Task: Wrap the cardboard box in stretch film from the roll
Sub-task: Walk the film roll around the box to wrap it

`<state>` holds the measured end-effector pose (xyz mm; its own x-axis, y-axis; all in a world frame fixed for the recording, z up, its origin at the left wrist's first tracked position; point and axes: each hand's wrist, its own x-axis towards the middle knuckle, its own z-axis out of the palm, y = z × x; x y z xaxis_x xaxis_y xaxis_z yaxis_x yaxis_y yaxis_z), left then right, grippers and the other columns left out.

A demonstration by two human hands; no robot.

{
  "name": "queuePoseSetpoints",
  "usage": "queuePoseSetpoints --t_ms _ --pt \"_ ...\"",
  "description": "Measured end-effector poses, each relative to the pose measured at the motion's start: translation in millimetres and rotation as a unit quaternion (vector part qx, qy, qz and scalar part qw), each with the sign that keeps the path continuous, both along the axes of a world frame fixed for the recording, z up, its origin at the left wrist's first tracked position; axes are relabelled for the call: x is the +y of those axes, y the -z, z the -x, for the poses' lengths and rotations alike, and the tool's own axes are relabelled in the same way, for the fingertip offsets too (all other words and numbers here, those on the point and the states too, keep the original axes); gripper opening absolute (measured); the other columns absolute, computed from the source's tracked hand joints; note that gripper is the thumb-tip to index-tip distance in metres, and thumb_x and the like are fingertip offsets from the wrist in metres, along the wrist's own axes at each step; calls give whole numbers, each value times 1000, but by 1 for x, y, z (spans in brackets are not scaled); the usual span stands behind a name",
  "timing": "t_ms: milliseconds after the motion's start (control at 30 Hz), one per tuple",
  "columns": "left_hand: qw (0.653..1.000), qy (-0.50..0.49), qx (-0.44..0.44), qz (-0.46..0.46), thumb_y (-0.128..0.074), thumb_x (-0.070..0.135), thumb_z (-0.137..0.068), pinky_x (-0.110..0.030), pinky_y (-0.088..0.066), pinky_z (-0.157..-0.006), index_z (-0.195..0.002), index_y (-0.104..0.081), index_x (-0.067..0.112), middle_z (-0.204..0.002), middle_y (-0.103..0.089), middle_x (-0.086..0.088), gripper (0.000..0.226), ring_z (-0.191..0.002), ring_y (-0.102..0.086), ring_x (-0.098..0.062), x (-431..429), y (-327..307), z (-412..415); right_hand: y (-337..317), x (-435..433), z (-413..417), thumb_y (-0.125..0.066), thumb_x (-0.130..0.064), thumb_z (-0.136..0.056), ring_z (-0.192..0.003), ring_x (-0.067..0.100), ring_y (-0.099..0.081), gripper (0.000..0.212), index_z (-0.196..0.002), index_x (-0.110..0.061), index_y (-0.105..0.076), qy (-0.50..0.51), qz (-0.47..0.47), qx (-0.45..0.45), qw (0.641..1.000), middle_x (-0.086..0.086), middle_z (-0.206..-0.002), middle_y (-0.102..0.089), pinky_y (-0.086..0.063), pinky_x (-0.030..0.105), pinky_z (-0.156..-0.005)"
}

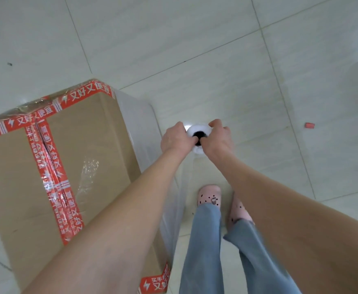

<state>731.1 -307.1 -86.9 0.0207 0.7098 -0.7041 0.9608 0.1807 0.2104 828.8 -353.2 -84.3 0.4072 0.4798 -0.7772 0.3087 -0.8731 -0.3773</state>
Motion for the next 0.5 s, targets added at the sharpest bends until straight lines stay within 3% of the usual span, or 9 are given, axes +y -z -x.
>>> queuePoseSetpoints --t_ms 133,300,400,500 --pt "993 109 -11 -50 -59 23 -80 -32 -35 -59 -101 -49 14 -97 -54 -4 24 -79 -53 -24 0 2 -17 1 3 -12 -51 -14 -88 -74 25 -51 33 -120 -20 -43 -46 4 -20 999 6 -115 -45 -38 31 -65" --pt "974 206 -4 -91 -53 16 -84 -33 -34 -57 -106 -53 16 -101 -53 -5 22 -79 -54 -26 13 1 -33 -4 16 -23 -49 -14 -89 -89 28 -59 35 -123 -21 -44 -100 6 -8 995 5 -120 -45 -43 35 -69" --pt "978 192 2 -86 -51 15 -84 -33 -36 -58 -99 -53 13 -96 -54 -7 15 -74 -53 -27 24 1 -38 -7 30 -29 -48 -11 -89 -92 28 -58 33 -121 -18 -47 -140 -13 -26 990 6 -120 -47 -48 37 -76" --pt "993 92 1 -74 -52 15 -81 -32 -35 -58 -94 -54 12 -90 -57 -5 14 -77 -56 -27 33 3 -34 -7 45 -32 -46 -7 -86 -90 28 -57 34 -117 -19 -50 -175 -53 -37 982 6 -117 -49 -48 37 -75"
